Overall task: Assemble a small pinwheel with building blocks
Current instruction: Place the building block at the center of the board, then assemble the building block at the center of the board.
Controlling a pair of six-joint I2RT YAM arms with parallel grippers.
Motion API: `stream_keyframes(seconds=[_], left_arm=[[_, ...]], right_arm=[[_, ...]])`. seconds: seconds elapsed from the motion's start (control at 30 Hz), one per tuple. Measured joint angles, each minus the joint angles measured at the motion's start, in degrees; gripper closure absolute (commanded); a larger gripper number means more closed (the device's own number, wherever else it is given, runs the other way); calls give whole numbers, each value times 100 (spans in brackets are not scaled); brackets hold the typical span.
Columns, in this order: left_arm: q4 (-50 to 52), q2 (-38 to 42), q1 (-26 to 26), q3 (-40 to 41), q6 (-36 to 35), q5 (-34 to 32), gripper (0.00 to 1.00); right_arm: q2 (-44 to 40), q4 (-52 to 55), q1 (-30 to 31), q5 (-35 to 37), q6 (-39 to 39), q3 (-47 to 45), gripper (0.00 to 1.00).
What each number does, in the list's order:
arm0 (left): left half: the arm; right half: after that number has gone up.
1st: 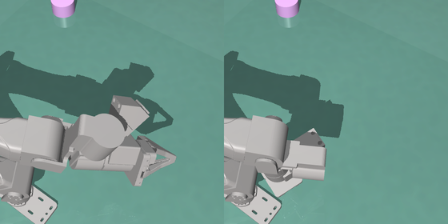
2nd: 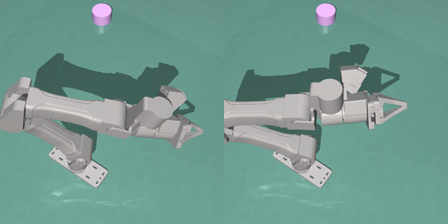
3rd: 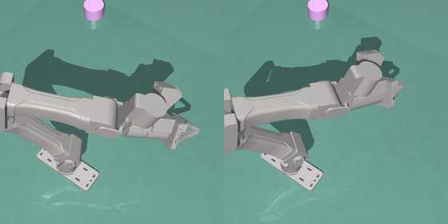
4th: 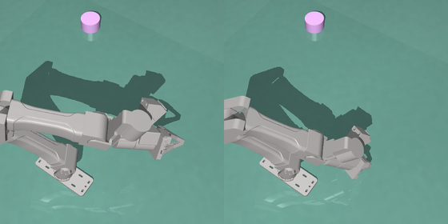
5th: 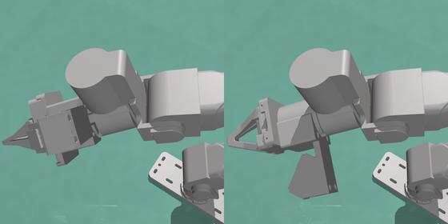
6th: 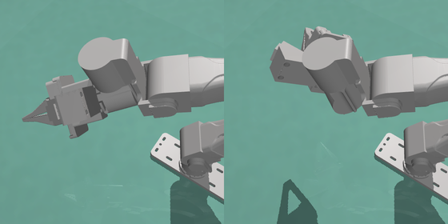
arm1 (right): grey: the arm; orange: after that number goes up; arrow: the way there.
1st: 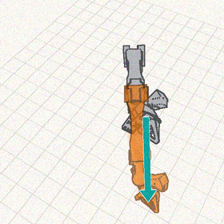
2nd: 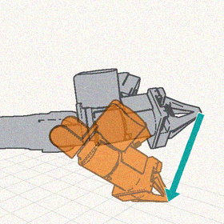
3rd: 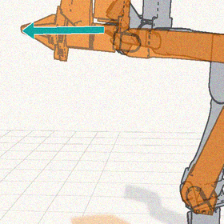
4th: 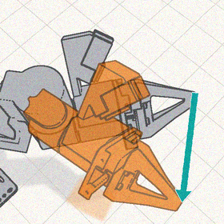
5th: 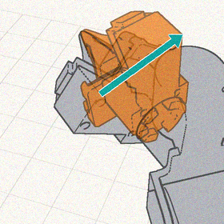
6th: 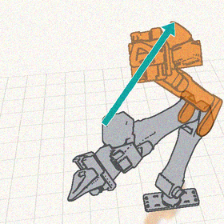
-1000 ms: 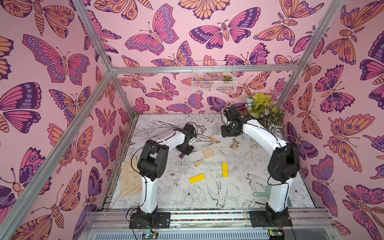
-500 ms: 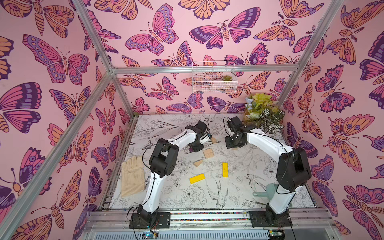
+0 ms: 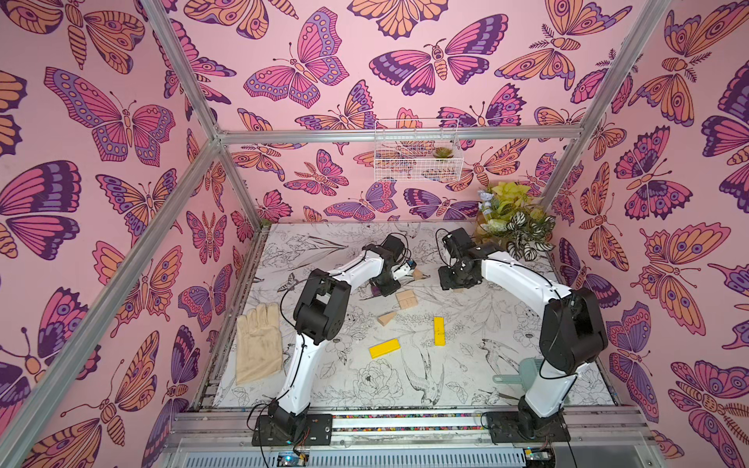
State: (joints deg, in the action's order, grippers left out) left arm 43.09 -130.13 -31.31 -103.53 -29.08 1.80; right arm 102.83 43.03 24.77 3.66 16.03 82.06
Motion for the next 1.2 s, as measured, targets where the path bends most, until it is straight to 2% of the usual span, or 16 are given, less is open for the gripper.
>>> stream_keyframes(seconds=[0.07,0.17,0.27,0.5,0.8,1.0,1.2], left_arm=[[0,0,55,-17,114,66,45],[-44,20,179,-26,361,232,24],[-236,208,369,114,599,391,18],[-824,1576,896,1128,1298,610,17],[-1416,3128,1440,3069,2374,525,18],[-1471,3987,1495,4166,3082,463,18],[-1606,4599,1493,4662,3528,562,18]], right_arm=[[0,-4,2,-42,-50,0,43],[0,2,33,-92,-186,48,42],[4,4,142,-122,-378,227,41],[584,-11,702,-225,-866,1294,39],[2382,289,1392,-245,-1386,2938,38],[3331,645,1674,-107,-1659,4024,34],[3630,756,1790,-22,-1895,4295,33]])
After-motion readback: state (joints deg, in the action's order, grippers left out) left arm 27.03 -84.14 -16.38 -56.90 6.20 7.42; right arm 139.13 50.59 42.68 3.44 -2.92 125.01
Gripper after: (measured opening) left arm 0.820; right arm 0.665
